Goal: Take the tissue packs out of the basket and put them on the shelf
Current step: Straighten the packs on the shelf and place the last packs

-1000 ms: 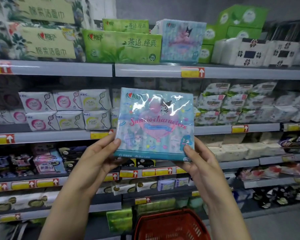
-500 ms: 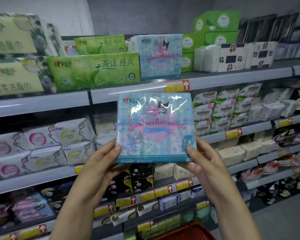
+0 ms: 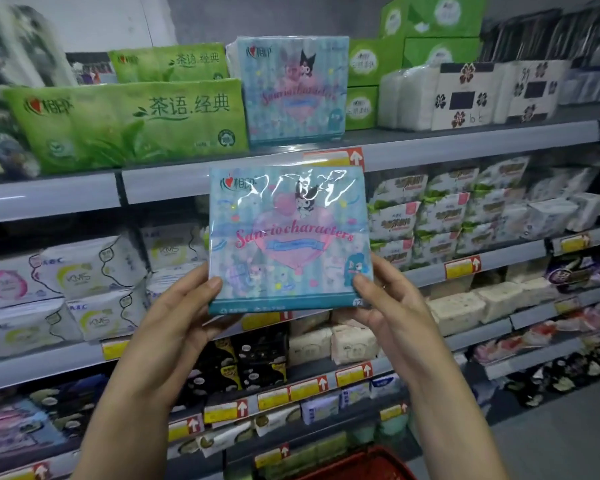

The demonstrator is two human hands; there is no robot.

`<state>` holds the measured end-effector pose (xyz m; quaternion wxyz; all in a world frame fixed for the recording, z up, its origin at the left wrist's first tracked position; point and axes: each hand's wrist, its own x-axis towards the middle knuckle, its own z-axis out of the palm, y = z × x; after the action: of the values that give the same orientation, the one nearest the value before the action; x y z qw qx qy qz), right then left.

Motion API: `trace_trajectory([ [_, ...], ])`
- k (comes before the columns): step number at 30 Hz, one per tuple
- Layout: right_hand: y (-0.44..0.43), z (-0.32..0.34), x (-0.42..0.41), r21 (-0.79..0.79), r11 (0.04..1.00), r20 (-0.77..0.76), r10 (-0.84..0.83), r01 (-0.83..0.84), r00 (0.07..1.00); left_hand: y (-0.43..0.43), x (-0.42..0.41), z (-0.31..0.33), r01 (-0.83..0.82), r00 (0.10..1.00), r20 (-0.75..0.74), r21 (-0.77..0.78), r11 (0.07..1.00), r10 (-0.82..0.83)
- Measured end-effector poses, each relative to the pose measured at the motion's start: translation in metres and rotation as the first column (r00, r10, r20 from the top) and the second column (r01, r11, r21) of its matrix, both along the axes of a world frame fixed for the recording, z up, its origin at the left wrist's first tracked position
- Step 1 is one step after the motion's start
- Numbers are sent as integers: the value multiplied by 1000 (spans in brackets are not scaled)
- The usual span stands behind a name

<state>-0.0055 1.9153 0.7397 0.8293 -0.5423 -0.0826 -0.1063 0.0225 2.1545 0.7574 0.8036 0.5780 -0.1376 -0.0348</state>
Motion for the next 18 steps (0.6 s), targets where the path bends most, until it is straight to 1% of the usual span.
trace_trajectory([
  [5,-57,6,22,-8,1000,-1,20,-20,1000,-56,15,-2,-48,999,3,5,999,48],
  [9,-97,10,37,-78,997,11,20,-19,1000,-98,26,-1,-98,995,7,-13,995,98],
  [13,-122,16,49,-201,977,13,79,-75,997,-117,31,2,-143,989,29,-14,990,143],
  [16,-127,20,59,-311,945,50,123,-101,991,-117,34,2,-190,981,45,7,982,190],
  [18,-125,26,68,-350,931,69,133,-101,989,-115,36,6,-219,973,75,-6,976,219],
])
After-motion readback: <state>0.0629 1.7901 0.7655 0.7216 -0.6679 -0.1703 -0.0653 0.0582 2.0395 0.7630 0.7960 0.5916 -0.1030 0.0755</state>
